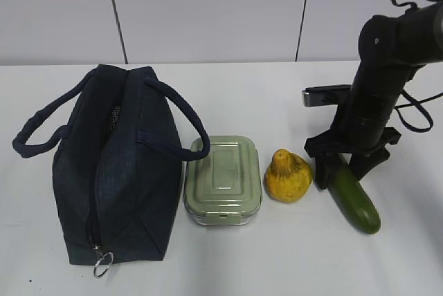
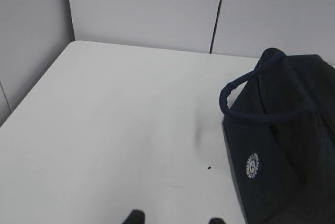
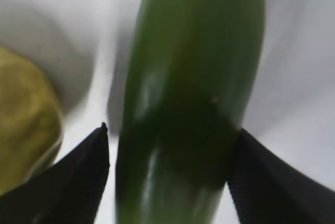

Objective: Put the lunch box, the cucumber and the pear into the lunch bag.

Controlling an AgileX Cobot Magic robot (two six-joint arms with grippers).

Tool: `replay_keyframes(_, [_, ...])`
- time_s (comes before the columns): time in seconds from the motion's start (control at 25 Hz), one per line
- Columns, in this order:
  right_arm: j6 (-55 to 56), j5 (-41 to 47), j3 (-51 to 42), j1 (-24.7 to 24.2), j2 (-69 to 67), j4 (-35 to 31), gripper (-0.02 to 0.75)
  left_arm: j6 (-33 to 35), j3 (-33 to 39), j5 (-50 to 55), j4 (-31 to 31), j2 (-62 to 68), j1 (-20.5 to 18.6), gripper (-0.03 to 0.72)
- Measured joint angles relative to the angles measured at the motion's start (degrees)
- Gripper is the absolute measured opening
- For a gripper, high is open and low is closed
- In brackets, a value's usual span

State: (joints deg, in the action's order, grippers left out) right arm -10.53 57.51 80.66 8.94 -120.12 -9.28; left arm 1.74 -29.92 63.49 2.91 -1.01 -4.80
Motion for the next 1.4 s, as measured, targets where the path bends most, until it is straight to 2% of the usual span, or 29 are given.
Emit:
replay_keyframes(0.08, [0.0,0.1,0.2,0.2,-0.8,0.3,0.520,0.0,0.0,0.0,0.0,0.0,0.0,0.238])
replay_keyframes(0.2, [0.0,0.7,1.2,0.4,-1.2,1.3,0.436,0.0,0.0,0.0,0.0,0.0,0.0,0.238])
replay_keyframes(0.28, [0.1,2.3,2.7,0.4,-1.5,2.7,0.406,0.0,0.0,0.0,0.0,0.0,0.0,0.238])
replay_keyframes(0.52, [0.1,10.0,12.6,0.4,-1.8,4.4,0.396,0.0,0.0,0.0,0.0,0.0,0.0,0.238])
replay_keyframes(0.76, [0.5,12.2,24.0,0.4,-1.3,4.3,0.396,0.0,0.0,0.0,0.0,0.0,0.0,0.238])
replay_keyframes(1.0, [0.7,12.5,31.4,0.4,3.4,-1.4,0.395,0.0,0.0,0.0,0.1,0.0,0.0,0.238])
replay_keyframes(1.28, [0.8,13.4,32.3,0.4,7.1,-7.5,0.395,0.0,0.0,0.0,0.1,0.0,0.0,0.238])
replay_keyframes(1.4, [0.6,13.5,32.3,0.4,7.4,-10.7,0.395,0.0,0.0,-0.2,2.8,0.0,0.0,0.238])
